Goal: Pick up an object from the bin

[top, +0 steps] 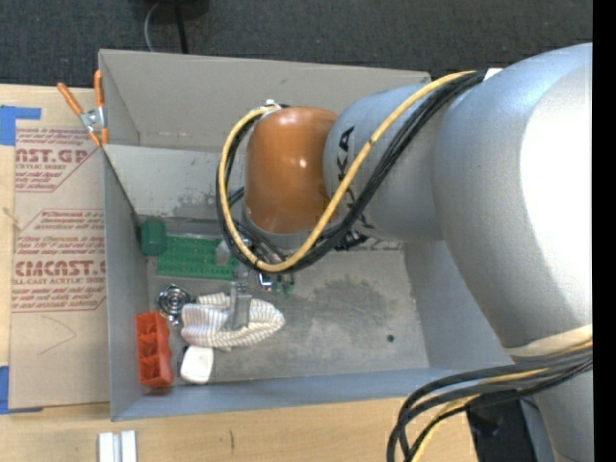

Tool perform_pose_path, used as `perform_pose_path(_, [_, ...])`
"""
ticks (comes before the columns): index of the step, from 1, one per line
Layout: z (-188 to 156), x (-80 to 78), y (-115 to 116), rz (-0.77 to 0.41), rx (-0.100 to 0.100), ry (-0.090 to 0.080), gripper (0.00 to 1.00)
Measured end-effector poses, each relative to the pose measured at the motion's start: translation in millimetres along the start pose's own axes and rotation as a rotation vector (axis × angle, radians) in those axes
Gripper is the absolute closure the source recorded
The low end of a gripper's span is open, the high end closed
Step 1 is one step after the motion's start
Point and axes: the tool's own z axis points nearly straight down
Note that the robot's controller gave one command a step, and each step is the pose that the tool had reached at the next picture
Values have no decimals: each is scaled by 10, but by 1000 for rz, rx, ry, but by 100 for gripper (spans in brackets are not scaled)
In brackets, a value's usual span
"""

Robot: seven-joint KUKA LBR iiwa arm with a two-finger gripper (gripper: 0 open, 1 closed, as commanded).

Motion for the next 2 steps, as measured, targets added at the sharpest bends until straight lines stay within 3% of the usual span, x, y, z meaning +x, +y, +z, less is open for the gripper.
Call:
perform_pose_path(1, [179, -5, -27, 118, 1, -6, 0])
perform_pose_path(2, [326, 28, -16, 3, 2, -3, 0])
